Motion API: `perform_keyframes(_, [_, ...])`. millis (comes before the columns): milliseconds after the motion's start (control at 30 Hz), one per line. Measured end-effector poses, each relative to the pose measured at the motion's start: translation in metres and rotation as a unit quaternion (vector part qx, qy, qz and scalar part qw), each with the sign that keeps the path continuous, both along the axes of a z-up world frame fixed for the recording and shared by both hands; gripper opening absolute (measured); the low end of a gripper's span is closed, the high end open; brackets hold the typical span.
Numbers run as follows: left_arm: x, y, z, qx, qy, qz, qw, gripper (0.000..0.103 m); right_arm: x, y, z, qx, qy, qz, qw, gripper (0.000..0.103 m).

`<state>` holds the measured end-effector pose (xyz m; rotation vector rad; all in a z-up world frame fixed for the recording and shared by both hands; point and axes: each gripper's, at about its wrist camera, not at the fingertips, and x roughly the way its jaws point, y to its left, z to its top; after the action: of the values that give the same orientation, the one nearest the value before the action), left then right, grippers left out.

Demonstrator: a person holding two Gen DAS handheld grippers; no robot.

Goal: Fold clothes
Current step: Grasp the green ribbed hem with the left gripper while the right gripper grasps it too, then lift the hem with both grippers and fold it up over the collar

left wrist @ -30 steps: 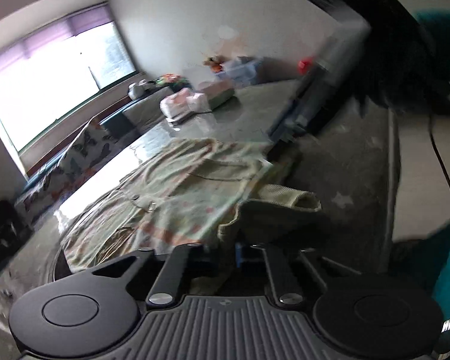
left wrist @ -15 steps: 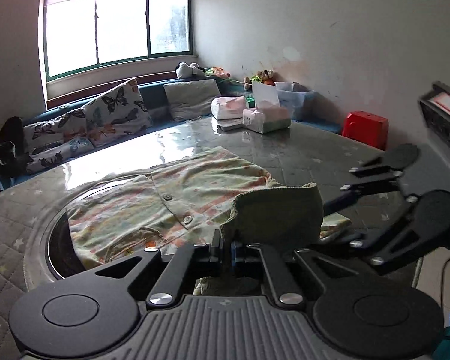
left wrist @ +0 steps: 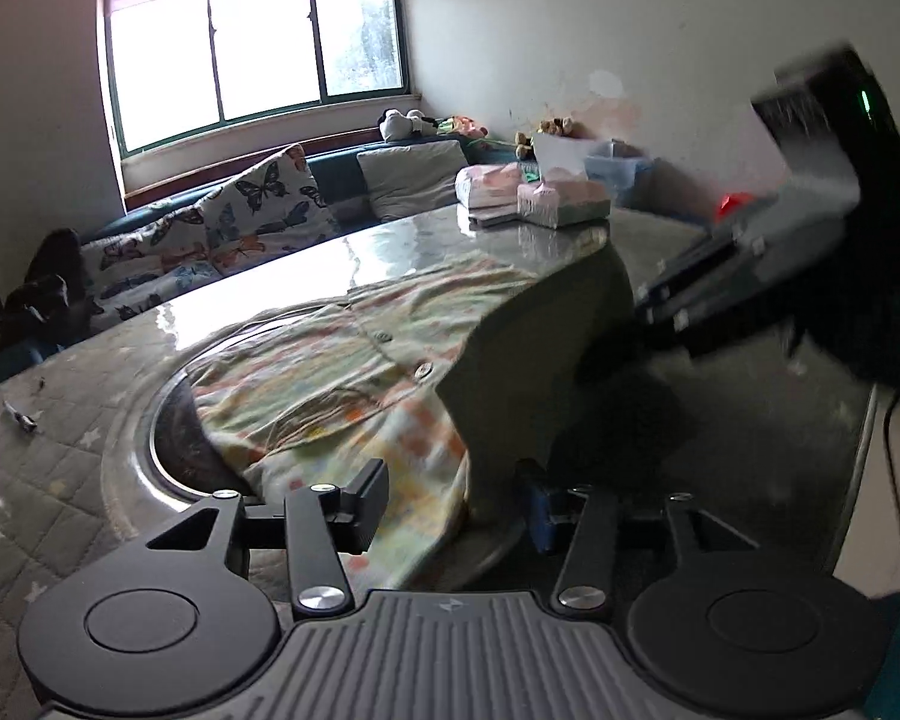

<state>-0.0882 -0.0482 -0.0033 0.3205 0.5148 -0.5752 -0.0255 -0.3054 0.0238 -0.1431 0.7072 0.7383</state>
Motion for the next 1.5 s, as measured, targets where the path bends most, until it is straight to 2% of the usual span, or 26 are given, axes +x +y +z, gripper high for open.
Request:
perform_keyframes(467, [-0.010,-0.001,-0.021,0.071,-0.054,0.001,0.9960,0.051,0.010,0.000,0.014,0.028,-0.005,-0.025,0.999,0.013])
perform_keyframes(500, [-0.011,0.000,-0.019,0.069,-0.056,0.001,0.9961,0.049,0.010,-0.001,0.014,0.030,-0.005,-0.027,0.999,0.013])
perform_keyframes(533, [-0.013,0.002,-0.017,0.067,-0.057,0.002,0.9961,0.037,0.009,-0.002,0.014,0.032,-0.006,-0.029,0.999,0.013])
perform_keyframes(633, [-0.017,0.005,-0.012,0.060,-0.061,0.002,0.9963,0.010,0.005,-0.004,0.013,0.033,-0.008,-0.030,0.999,0.011])
perform_keyframes(700, [-0.019,0.008,-0.008,0.056,-0.064,0.002,0.9964,0.007,0.001,-0.004,0.012,0.033,-0.012,-0.031,0.999,0.009])
perform_keyframes(900, [-0.028,0.016,0.004,0.041,-0.071,0.002,0.9967,0.006,-0.023,-0.011,0.020,0.040,-0.026,-0.016,0.999,0.009])
perform_keyframes(1200, [-0.084,0.025,0.037,0.004,-0.039,-0.025,0.9989,0.006,-0.090,-0.030,0.038,0.039,-0.002,0.024,0.999,0.008])
perform_keyframes(1333, [-0.082,0.026,0.041,-0.002,-0.032,-0.026,0.9992,0.006,-0.090,-0.031,0.042,0.034,0.002,0.027,0.999,0.008])
perform_keyframes(1500, [-0.051,0.029,0.048,-0.023,-0.028,-0.005,0.9993,0.005,-0.059,-0.024,0.053,0.029,-0.007,0.025,0.999,0.008])
